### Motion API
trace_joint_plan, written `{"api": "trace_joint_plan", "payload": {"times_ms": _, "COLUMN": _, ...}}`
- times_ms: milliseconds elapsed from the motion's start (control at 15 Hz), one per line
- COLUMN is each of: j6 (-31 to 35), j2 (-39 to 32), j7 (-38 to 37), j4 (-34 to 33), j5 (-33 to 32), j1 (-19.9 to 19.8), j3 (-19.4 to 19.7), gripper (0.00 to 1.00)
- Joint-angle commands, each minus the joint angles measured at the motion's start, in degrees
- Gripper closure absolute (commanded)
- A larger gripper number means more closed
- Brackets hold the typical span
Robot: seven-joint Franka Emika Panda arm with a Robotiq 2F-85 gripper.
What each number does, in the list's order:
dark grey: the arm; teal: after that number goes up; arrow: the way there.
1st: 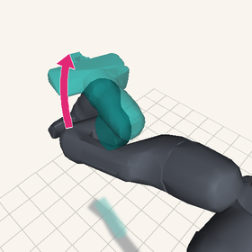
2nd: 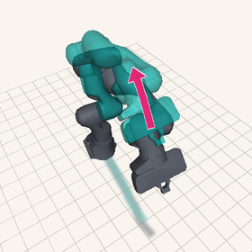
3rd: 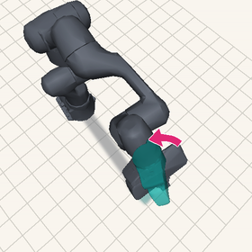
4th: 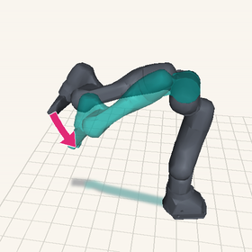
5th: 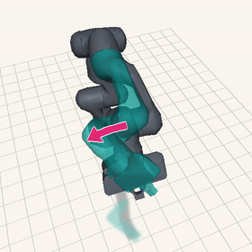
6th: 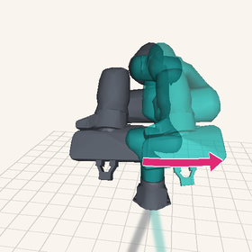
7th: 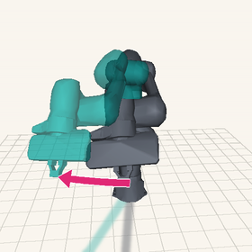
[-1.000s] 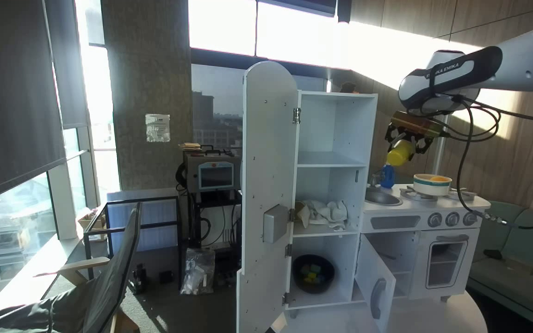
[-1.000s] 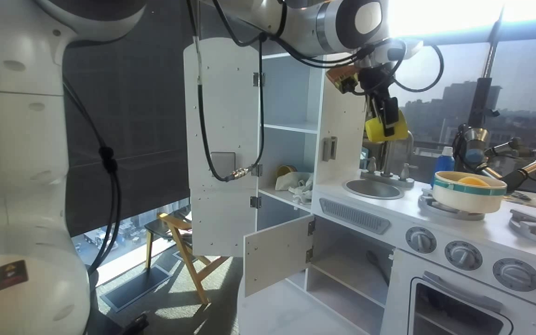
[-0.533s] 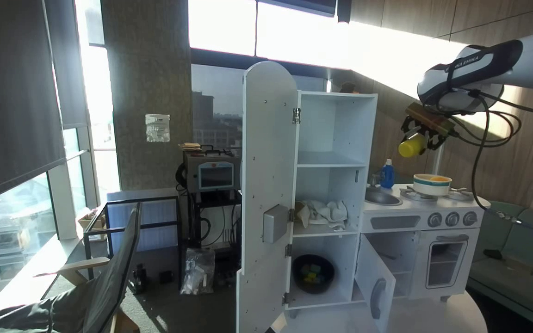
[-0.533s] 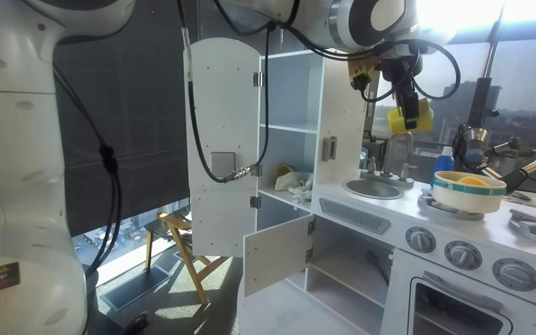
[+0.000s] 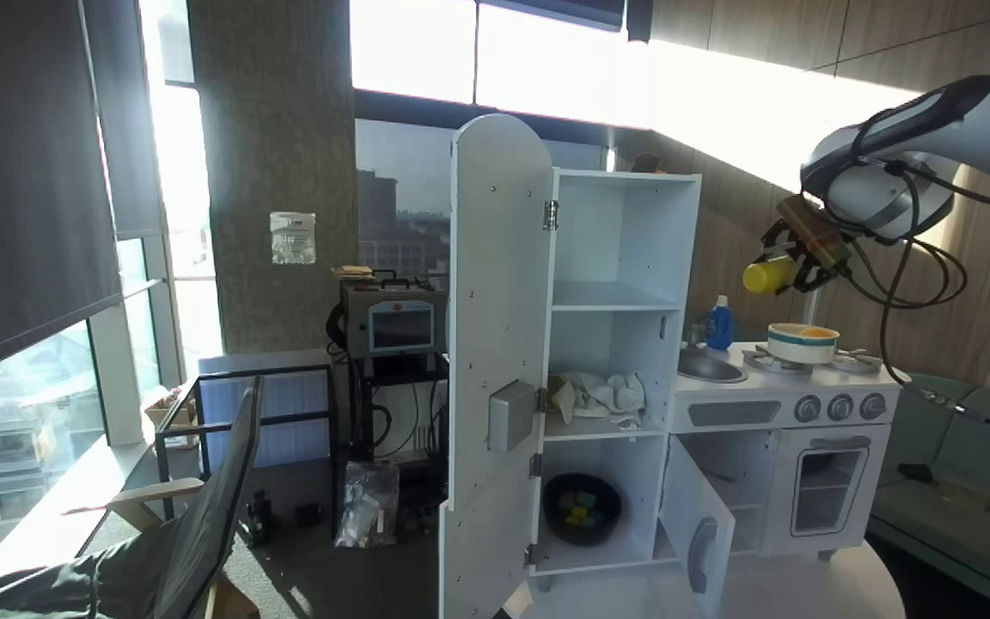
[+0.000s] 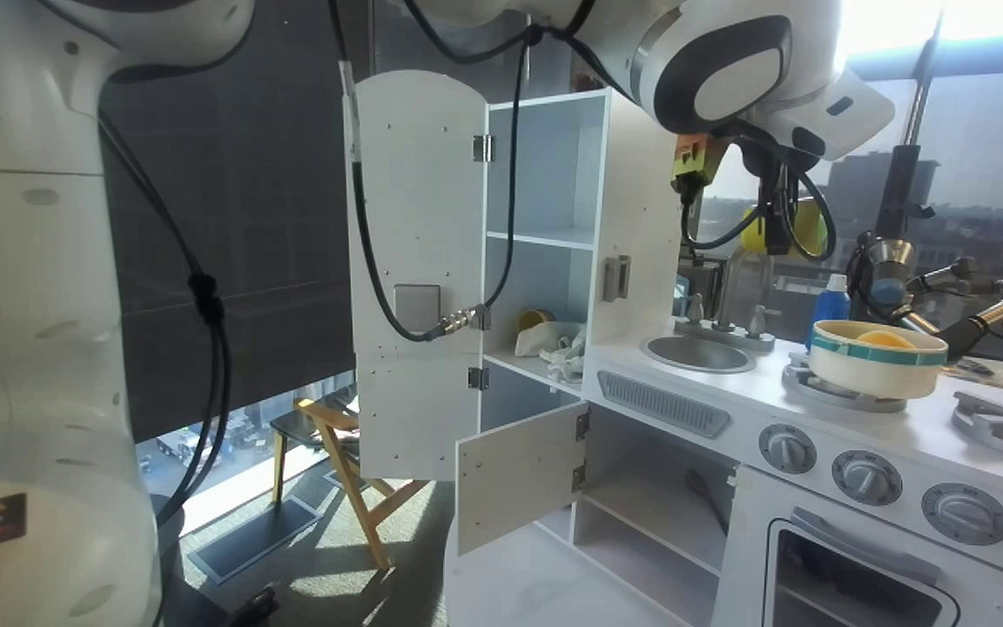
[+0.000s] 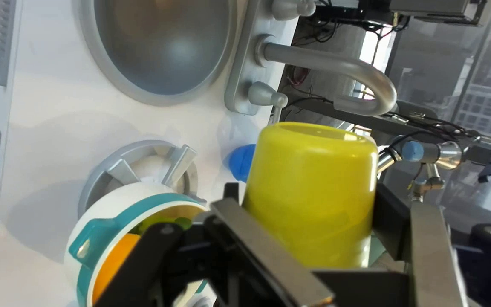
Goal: Take the yellow cup out of the sink
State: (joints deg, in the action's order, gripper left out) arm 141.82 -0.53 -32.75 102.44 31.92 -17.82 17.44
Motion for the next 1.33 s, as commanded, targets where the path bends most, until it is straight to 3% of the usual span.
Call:
{"api": "trace_joint_plan", "payload": {"times_ms": 0, "j6": 2.1, "j2": 1.0, "j7": 5.0, "j4": 2.1, "j5": 8.6, "j1": -0.9, "j3": 0.8, "gripper": 0.5}}
{"api": "trace_joint_plan", "payload": {"times_ms": 333, "j6": -1.1, "j2": 0.3, "j7": 5.7, "j4": 2.5, "j5": 16.9, "j1": -2.0, "j3": 2.0, "gripper": 0.5}}
{"api": "trace_joint_plan", "payload": {"times_ms": 800, "j6": -10.6, "j2": -4.1, "j7": 8.1, "j4": -0.9, "j5": 23.3, "j1": -3.9, "j3": 3.5, "gripper": 0.5}}
{"api": "trace_joint_plan", "payload": {"times_ms": 1000, "j6": -10.8, "j2": -2.9, "j7": 10.0, "j4": -0.1, "j5": 26.4, "j1": -4.6, "j3": 3.5, "gripper": 0.5}}
{"api": "trace_joint_plan", "payload": {"times_ms": 1267, "j6": -11.3, "j2": -0.4, "j7": 16.1, "j4": 1.5, "j5": 40.6, "j1": -6.5, "j3": 4.8, "gripper": 0.5}}
